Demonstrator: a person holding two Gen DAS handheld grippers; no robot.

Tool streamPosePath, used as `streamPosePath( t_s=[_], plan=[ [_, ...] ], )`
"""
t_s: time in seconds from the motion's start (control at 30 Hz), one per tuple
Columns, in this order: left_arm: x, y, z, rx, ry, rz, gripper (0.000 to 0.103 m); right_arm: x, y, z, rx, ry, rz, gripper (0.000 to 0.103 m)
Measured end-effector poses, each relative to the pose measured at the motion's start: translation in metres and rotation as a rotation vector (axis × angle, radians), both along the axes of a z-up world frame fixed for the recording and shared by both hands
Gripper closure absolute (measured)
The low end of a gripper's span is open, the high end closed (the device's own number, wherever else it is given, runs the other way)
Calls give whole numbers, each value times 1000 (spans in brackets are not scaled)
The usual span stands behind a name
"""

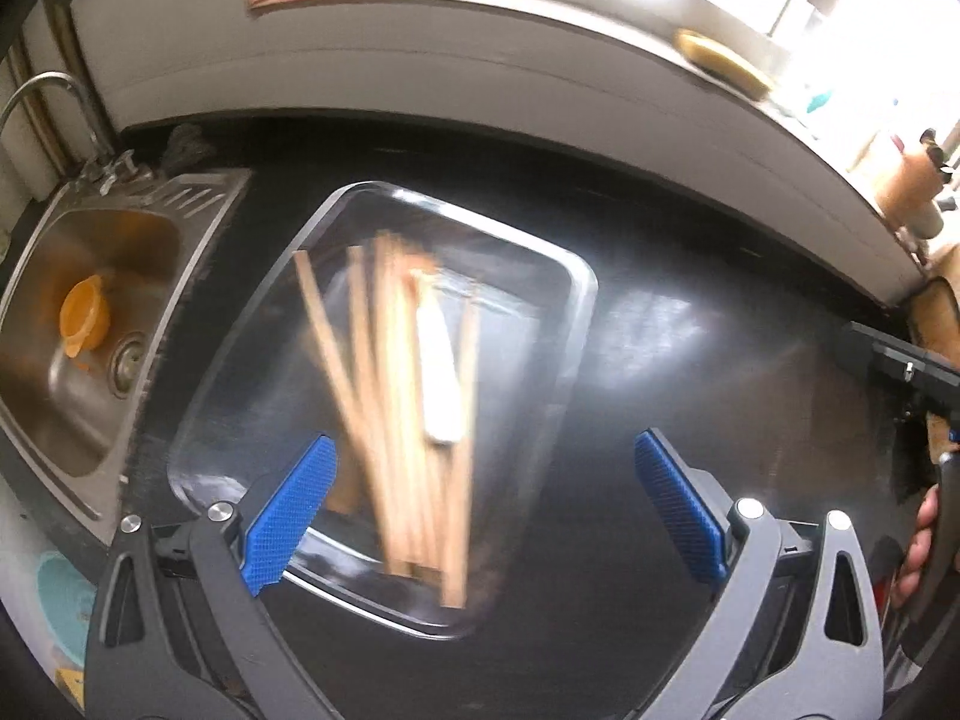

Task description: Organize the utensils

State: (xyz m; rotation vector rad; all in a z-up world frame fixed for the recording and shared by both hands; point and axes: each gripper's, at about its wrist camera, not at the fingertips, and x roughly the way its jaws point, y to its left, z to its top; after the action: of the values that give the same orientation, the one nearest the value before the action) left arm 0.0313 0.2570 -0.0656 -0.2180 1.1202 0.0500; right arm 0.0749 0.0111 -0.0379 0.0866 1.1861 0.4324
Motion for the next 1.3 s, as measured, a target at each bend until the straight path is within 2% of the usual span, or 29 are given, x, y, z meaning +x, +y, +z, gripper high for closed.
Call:
streamPosePath(
  t_s=[0.13,0.23,0.4,0.63,0.87,1.3],
  plan=[
    [3,-49,3,-36,-8,-13,6,-13,-71,6,-71,-40,-70,7],
    [4,-92,6,-50,-21,-71,6,-24,-114,8,-115,-47,-87,7],
    [1,-156,9,-33,-24,-149,6,-42,-180,5,-141,-33,-129,7],
    [-3,-212,9,27,-34,-165,6,-61,-243,-6,-156,-28,-196,7],
    [-6,-235,10,56,-28,-189,6,-61,-262,-15,-157,-13,-204,7],
    [-2,-232,6,69,-9,-188,6,-58,-258,-15,-156,-19,-202,7]
  ],
)
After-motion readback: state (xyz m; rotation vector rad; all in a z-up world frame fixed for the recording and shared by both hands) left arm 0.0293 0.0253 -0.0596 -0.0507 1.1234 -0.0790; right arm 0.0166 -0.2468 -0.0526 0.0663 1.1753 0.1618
